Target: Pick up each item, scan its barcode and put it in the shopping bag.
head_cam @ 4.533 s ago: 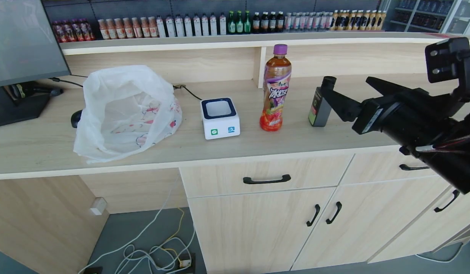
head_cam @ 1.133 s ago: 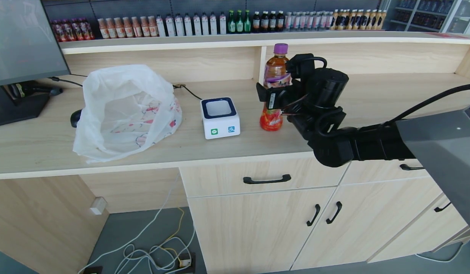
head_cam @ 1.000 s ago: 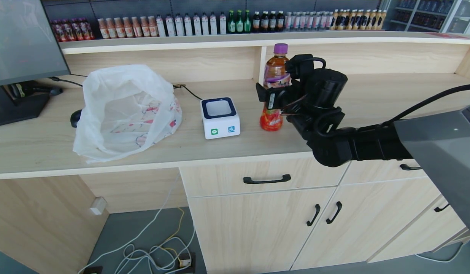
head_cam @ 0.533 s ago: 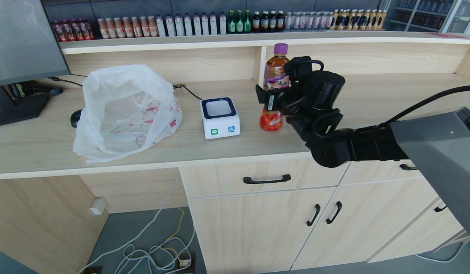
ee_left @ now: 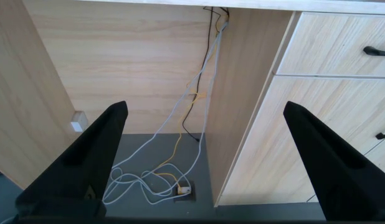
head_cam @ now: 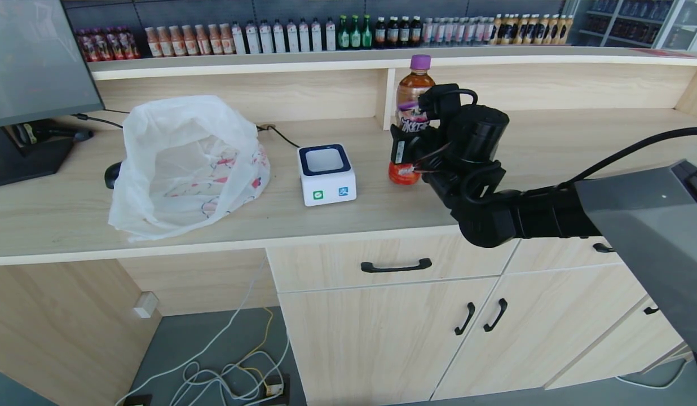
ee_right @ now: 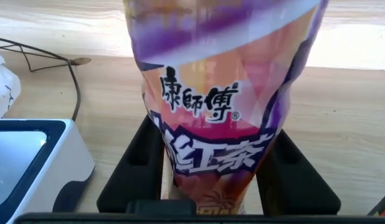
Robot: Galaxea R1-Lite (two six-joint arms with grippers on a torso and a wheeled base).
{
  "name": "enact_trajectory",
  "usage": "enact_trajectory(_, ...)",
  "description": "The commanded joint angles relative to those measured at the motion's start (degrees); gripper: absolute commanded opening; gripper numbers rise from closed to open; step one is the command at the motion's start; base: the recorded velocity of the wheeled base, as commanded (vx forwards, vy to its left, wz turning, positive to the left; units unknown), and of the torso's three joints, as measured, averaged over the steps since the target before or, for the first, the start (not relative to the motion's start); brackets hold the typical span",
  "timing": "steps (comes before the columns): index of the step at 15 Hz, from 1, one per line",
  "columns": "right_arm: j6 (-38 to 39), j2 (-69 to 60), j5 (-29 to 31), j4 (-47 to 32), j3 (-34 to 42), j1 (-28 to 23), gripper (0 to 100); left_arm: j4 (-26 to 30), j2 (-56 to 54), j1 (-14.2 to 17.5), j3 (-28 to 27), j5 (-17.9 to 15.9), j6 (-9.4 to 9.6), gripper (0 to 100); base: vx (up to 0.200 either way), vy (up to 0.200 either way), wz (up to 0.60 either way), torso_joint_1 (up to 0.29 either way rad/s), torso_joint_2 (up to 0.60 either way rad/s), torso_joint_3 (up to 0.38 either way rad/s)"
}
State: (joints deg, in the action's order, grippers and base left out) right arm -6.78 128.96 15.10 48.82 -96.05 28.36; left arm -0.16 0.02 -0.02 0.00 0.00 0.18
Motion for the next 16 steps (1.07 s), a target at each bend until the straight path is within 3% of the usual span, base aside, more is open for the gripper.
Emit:
enact_trajectory(1,0.0,-0.7,-0.1,0.1,-0.1,-0.1,0,0.0,0.0,0.0,0.0,0.0,-0.01,100,0.000,0.000,0.00,0.000,0.00,0.000)
enact_trajectory(11,0.4,-6.1,-1.0,0.2,1.0,1.6,0,0.0,0.0,0.0,0.0,0.0,-0.01,100,0.000,0.000,0.00,0.000,0.00,0.000)
enact_trajectory(16,0.4,-12.9,-0.9,0.7,8.7,5.7,0,0.0,0.0,0.0,0.0,0.0,-0.01,100,0.000,0.000,0.00,0.000,0.00,0.000)
